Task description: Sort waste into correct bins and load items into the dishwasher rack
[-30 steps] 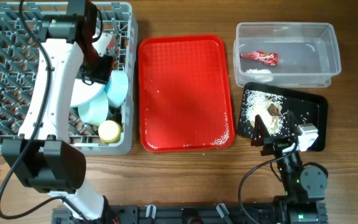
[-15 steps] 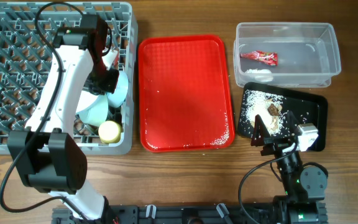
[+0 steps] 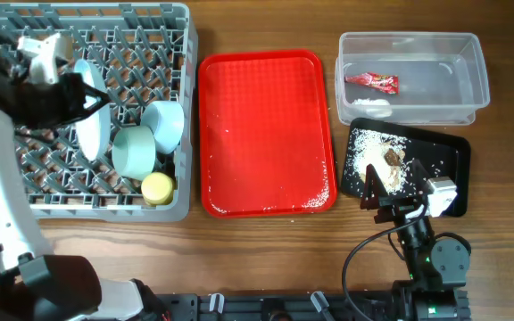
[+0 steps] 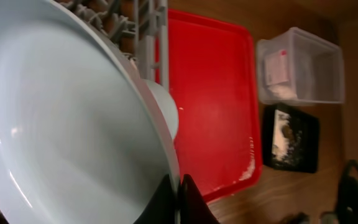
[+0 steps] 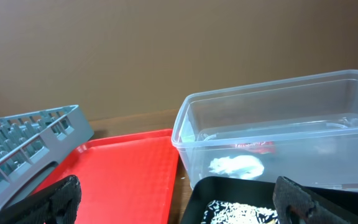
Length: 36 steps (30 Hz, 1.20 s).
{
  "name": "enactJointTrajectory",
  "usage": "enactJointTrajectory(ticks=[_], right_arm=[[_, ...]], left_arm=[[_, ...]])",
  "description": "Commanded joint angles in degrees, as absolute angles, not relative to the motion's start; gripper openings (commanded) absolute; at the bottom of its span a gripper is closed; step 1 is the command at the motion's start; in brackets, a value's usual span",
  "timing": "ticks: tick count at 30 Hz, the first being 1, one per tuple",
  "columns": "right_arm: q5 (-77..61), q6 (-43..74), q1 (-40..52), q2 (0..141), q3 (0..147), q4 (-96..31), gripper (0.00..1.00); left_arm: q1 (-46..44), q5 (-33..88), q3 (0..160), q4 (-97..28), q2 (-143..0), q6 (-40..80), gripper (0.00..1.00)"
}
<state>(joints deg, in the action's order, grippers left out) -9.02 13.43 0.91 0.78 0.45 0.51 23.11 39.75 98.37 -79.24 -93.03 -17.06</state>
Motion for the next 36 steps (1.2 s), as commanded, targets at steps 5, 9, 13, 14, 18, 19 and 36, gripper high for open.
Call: enactJointTrajectory(ticks=[5, 9, 13, 14, 18, 19, 36], right_arm=[[-10.2, 13.5, 0.7, 0.6, 0.3, 0.8, 1.0], [-10.2, 13.6, 0.7, 0.6, 0.3, 0.8, 1.0], [-10.2, 13.6, 0.7, 0.6, 0.3, 0.8, 1.0], [-10.2, 13.5, 0.7, 0.6, 0.3, 0.8, 1.0], [-10.2, 13.5, 0.7, 0.6, 0.3, 0.8, 1.0], [-10.2, 13.5, 0.7, 0.6, 0.3, 0.8, 1.0], [-10.2, 13.6, 0.7, 0.6, 0.3, 0.8, 1.0]], left_arm=[[24.7, 41.1, 98.5, -89.0, -96.3, -37.1, 0.04], [24.7, 37.1, 98.5, -86.7, -96.5, -37.3, 0.04], [24.7, 36.9, 97.9, -85.1, -97.5, -40.0, 0.04], [24.7, 37.5, 96.9, -84.8, -98.0, -40.3, 0.04], [24.7, 38.2, 93.5, -82.2, -100.1, -40.3, 0.04], [24.7, 38.3, 93.3, -81.9, -100.6, -40.3, 0.04], [24.6, 51.9, 93.3, -89.9, -100.4, -45.1, 0.04]])
